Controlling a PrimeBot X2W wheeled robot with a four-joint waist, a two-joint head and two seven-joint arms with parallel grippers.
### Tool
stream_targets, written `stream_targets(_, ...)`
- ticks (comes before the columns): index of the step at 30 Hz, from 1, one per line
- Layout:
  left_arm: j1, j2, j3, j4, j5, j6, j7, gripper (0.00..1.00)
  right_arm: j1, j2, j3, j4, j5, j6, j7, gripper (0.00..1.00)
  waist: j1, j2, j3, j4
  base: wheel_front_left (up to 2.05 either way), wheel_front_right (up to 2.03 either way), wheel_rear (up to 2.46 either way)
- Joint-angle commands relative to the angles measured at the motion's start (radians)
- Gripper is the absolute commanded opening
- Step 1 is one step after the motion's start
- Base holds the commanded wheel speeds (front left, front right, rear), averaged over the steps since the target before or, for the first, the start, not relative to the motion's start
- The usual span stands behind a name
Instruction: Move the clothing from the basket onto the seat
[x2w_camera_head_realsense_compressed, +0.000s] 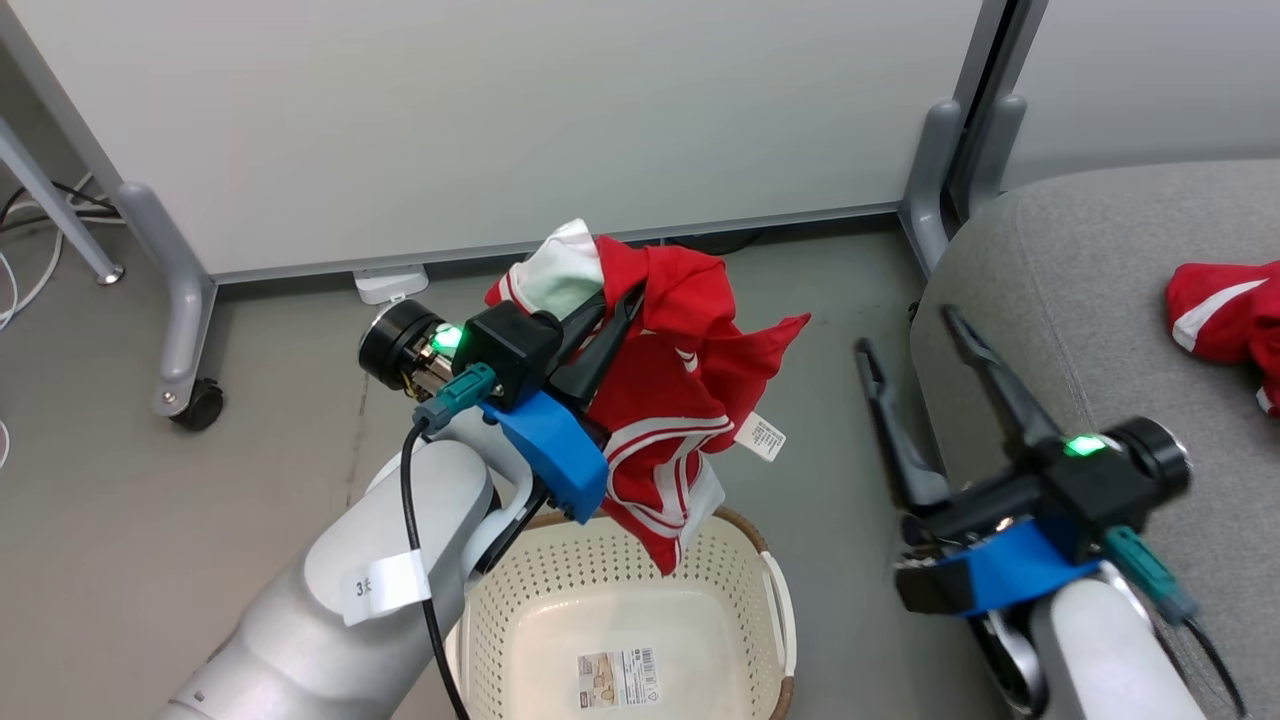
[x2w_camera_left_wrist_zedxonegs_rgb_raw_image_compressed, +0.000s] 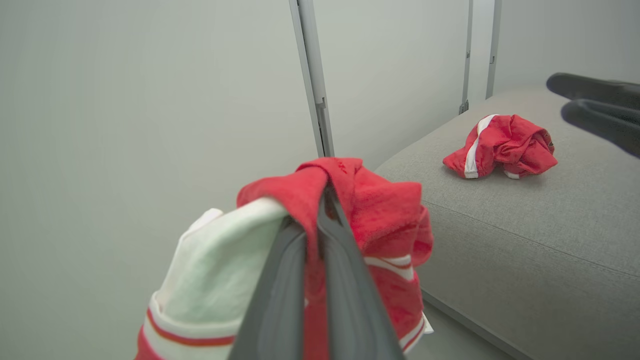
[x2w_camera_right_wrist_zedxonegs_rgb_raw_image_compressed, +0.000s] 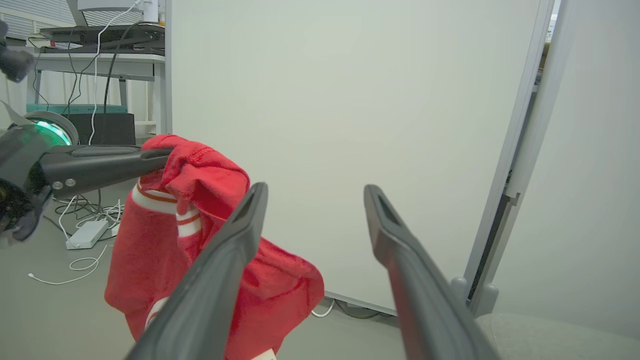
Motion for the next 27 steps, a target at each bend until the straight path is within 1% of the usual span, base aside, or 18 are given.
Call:
stream_targets(1,-0.015,0.0,0.002,-0.003,0.001,-0.001,-0.005,0.0,-0.015,-0.005,0.01,0.005,-0.002,0.0,0.001,1.0,0.0001,-0.0001,0.004,0.001,0.0,0.0,0.0)
stream_targets(7,-0.03,-0.014,-0.002,-0.009,0.009,-0.001,-0.005,0.0,-0.139,-0.009,0.148,0.091,-0.008,0.0,0.001,1.0,0.0001,-0.0001,0.028,0.017,0.0,0.0,0.0)
stream_targets(12,-0.044,-0.03,0.001,-0.016,0.019,-0.001,-0.005,0.0,-0.223,0.007,0.209,0.213,-0.031,0.0,0.001,1.0,0.0001,-0.0001,0.047,0.038,0.0,0.0,0.0)
stream_targets(17,-0.05,-0.052,-0.005,-0.024,0.028,-0.001,-0.005,0.0,-0.281,0.02,0.23,0.339,-0.059,0.0,0.001,1.0,0.0001,-0.0001,0.065,0.065,0.0,0.0,0.0)
stream_targets(25,-0.063,-0.072,-0.013,-0.046,0.037,-0.001,-0.005,0.0,-0.347,0.043,0.196,0.468,-0.082,0.0,0.001,1.0,0.0001,-0.0001,0.088,0.09,0.0,0.0,0.0)
stream_targets(26,-0.064,-0.073,-0.014,-0.049,0.039,-0.001,-0.005,0.0,-0.35,0.043,0.192,0.489,-0.075,0.0,0.001,0.76,0.0001,-0.0001,0.089,0.091,0.0,0.0,0.0)
stream_targets(27,-0.064,-0.074,-0.015,-0.05,0.039,-0.001,-0.005,0.0,-0.358,0.045,0.192,0.497,-0.067,0.0,0.001,0.26,0.0001,-0.0001,0.09,0.093,0.0,0.0,0.0)
